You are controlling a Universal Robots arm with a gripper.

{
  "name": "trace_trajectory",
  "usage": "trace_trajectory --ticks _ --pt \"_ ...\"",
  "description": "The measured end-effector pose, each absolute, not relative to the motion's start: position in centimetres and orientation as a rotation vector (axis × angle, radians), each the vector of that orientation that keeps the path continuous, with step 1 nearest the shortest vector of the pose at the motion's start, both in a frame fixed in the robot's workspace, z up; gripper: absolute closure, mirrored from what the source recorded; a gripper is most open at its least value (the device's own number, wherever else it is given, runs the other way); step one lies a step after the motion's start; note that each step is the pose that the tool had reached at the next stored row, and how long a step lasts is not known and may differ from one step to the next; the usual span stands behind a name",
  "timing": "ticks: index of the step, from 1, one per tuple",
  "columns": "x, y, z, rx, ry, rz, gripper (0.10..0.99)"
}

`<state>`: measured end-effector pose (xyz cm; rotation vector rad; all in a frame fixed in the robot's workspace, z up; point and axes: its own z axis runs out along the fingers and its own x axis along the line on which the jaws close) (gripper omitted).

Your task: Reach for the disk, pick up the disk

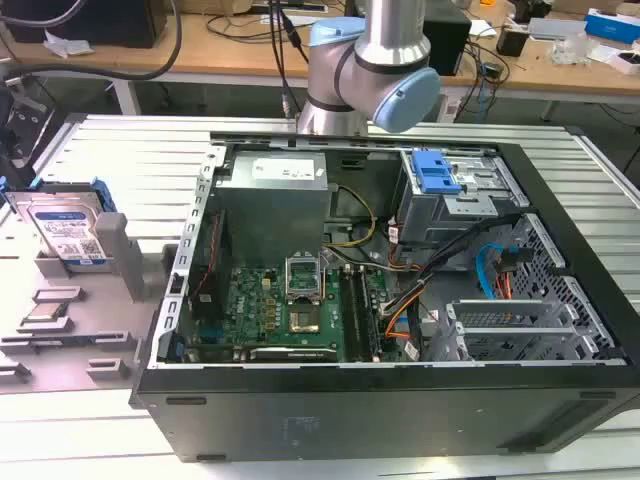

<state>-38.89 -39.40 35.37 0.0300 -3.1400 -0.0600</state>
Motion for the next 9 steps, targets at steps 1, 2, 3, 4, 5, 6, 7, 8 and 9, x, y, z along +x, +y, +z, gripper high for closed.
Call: trace_trajectory --ticks 1,2,3,4,5,6,7,8,9 --pt "-38.89 -39.4 35.38 0.038 -3.14 -0.06 0.98" --pt "-38.89 -39.4 35.38 0.052 -3.139 -0.06 0.98" --pt "-38.89 -39.39 35.38 0.104 -3.138 -0.06 0.98" --pt "-38.89 -39.39 35.38 0.129 -3.136 -0.06 0.98" --pt "-38.89 -39.39 35.38 0.146 -3.135 -0.06 0.98" --pt "-38.89 -39.39 35.37 0.177 -3.133 -0.06 0.98" --pt "-38.89 -39.39 35.37 0.196 -3.132 -0.06 0.98" --pt "-38.89 -39.39 35.37 0.212 -3.131 -0.06 0.98" --pt "-38.89 -39.39 35.38 0.234 -3.129 -0.06 0.98"
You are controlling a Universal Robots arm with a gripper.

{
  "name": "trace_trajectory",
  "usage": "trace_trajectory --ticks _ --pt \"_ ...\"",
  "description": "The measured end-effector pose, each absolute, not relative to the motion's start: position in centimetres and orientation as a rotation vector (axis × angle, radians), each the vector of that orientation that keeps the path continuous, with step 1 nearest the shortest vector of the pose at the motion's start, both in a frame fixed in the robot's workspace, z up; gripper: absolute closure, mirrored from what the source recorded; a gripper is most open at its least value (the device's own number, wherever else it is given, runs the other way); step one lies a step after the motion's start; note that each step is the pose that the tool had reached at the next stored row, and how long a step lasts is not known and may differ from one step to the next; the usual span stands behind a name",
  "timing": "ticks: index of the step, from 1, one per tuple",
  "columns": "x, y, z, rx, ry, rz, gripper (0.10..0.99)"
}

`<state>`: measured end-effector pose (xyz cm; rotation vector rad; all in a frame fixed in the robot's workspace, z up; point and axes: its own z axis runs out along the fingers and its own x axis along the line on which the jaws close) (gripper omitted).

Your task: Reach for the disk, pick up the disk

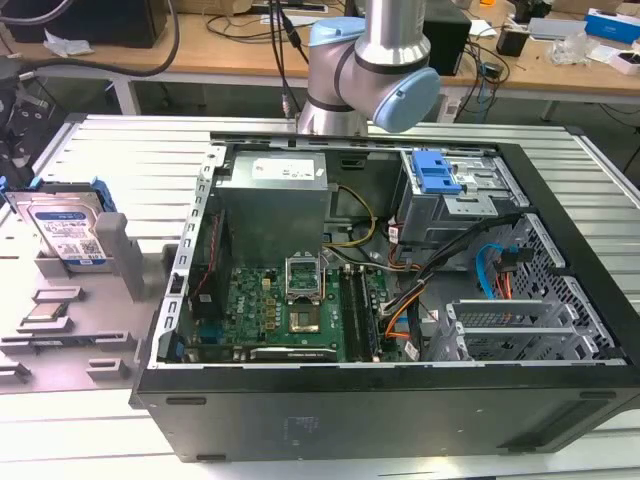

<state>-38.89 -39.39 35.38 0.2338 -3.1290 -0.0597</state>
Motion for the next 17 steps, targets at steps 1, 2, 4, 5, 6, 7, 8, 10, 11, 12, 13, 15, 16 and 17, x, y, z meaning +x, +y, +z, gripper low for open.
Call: trace_trajectory --ticks 1,2,4,5,6,7,8,10,11,12,13,15,16,17 --pt "-38.89 -39.39 35.37 0.249 -3.128 -0.06 0.98" --pt "-38.89 -39.39 35.38 0.274 -3.125 -0.06 0.98" --pt "-38.89 -39.39 35.38 0.308 -3.122 -0.06 0.98" --pt "-38.89 -39.39 35.38 0.318 -3.12 -0.059 0.98" --pt "-38.89 -39.39 35.38 0.323 -3.12 -0.06 0.98" --pt "-38.89 -39.39 35.37 0.327 -3.12 -0.06 0.98" --pt "-38.89 -39.39 35.38 0.33 -3.119 -0.06 0.98" --pt "-38.89 -39.39 35.37 0.354 -3.116 -0.059 0.98" --pt "-38.89 -39.39 35.37 0.376 -3.113 -0.059 0.98" --pt "-38.89 -39.39 35.37 0.387 -3.112 -0.059 0.98" --pt "-38.89 -39.39 35.38 0.401 -3.11 -0.059 0.98" --pt "-38.89 -39.39 35.37 0.445 -3.103 -0.059 0.98" --pt "-38.89 -39.39 35.37 0.457 -3.102 -0.059 0.98" --pt "-38.89 -39.39 35.37 0.47 -3.099 -0.059 0.98"
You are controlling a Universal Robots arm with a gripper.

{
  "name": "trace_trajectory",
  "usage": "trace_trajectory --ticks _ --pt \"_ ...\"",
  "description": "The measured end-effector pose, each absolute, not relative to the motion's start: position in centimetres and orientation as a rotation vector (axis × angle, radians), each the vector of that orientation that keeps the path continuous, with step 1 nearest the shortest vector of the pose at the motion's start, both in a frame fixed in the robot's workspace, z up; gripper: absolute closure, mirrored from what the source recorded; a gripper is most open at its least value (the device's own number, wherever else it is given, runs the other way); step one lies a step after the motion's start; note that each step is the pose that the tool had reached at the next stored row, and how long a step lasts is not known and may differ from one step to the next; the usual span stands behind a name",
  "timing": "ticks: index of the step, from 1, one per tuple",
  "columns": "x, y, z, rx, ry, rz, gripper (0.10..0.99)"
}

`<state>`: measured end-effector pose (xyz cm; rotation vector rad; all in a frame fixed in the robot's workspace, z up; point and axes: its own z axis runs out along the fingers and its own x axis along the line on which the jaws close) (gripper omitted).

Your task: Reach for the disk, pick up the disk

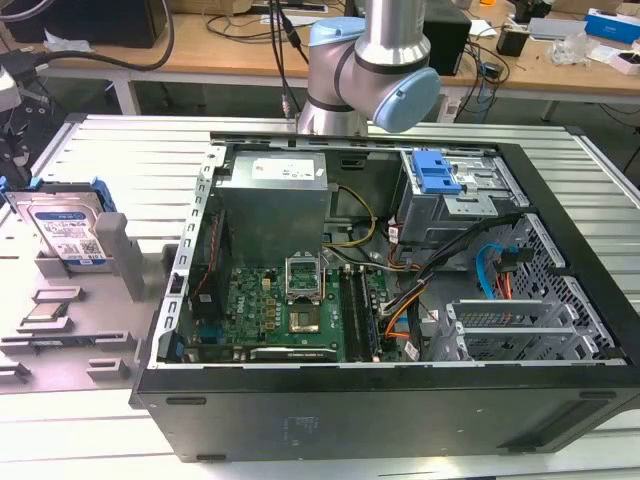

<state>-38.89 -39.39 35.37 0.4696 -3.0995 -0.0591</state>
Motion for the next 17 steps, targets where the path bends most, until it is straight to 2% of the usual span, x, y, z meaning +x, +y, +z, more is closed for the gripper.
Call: trace_trajectory --ticks 17 --pt "-38.89 -39.39 35.38 0.851 -3.012 -0.057 0.98"
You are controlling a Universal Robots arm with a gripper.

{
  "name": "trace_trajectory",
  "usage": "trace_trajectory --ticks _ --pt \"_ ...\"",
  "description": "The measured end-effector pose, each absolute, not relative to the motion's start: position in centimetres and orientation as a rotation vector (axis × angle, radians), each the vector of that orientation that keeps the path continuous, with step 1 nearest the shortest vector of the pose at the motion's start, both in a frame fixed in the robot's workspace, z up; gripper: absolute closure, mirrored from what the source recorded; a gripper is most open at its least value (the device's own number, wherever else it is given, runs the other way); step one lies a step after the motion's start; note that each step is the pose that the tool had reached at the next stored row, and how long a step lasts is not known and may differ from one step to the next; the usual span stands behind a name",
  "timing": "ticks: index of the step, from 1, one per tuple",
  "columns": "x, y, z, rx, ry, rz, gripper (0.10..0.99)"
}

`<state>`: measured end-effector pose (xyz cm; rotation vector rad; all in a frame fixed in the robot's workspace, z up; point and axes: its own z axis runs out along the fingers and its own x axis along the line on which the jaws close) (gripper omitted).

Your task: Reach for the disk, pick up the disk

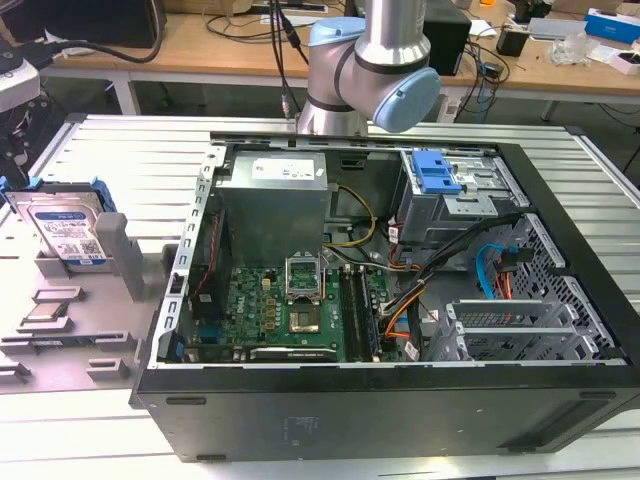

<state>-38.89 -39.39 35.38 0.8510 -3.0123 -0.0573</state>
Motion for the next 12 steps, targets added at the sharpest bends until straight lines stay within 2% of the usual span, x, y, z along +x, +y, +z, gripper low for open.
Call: trace_trajectory --ticks 12 --pt "-38.89 -39.39 35.37 1.113 -2.922 -0.056 0.98"
